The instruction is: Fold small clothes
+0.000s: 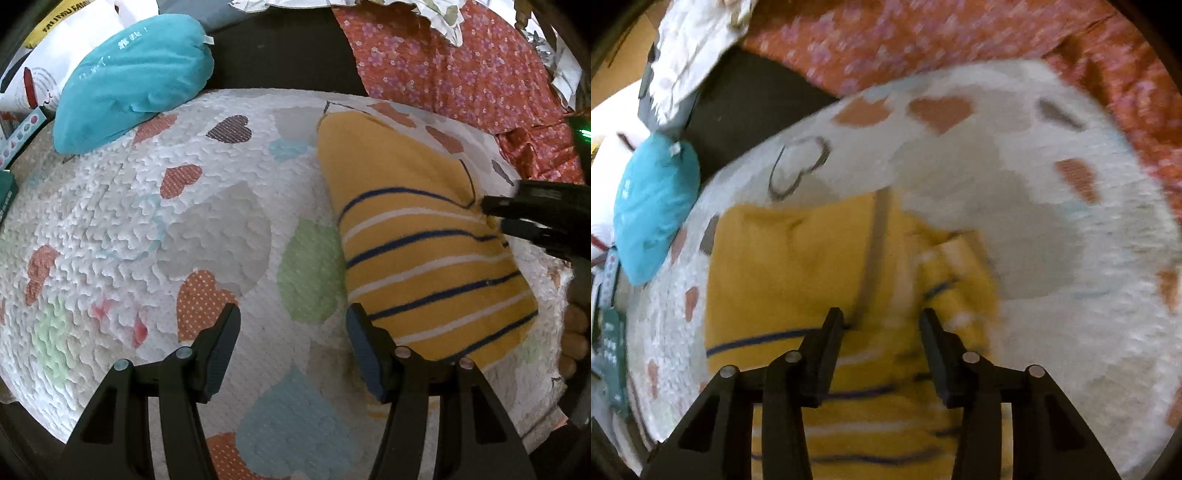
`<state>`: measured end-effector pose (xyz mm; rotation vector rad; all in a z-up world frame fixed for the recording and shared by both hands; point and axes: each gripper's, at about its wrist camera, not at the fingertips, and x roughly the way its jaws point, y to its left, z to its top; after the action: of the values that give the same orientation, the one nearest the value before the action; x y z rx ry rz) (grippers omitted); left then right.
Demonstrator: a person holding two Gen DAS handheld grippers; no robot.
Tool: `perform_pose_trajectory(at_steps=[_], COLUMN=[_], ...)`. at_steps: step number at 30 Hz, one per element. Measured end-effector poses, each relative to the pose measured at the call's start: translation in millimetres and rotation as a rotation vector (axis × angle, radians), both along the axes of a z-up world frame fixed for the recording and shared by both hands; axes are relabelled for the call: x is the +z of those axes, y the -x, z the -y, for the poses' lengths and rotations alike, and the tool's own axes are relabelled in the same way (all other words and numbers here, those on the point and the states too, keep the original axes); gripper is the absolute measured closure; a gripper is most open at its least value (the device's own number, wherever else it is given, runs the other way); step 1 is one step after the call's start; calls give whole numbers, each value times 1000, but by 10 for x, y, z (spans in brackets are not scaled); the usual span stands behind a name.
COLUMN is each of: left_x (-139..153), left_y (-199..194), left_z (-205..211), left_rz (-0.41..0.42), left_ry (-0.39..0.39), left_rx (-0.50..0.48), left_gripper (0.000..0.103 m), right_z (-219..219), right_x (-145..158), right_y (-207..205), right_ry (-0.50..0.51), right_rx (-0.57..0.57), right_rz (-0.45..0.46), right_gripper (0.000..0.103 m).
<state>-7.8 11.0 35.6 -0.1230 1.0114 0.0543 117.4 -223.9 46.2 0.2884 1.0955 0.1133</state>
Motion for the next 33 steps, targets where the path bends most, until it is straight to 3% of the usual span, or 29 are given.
perform_pose_trajectory(at_steps=[5, 9, 14, 20, 33], left_x=[-36, -44, -65, -71, -59], left_y=[57, 145, 246, 235, 121], left_z=[69, 161, 227, 214, 133], left_rz=[-10, 1, 4, -1, -36], left_ry=[-7, -29, -64, -66, 41], left_rx=[-10, -23, -29, -12, -3], left_gripper=[44, 44, 44, 44, 44], right_z=[416, 781, 942, 945, 790], right_x=[189, 176, 72, -12, -101], right_y=[545, 922, 1215, 1279, 1099], right_ry=[-32, -53, -51, -80, -108], right_rx=[-6, -50, -54, -51, -42], right_rz=[31, 23, -4, -17, 1], right_gripper=[55, 55, 54, 53, 50])
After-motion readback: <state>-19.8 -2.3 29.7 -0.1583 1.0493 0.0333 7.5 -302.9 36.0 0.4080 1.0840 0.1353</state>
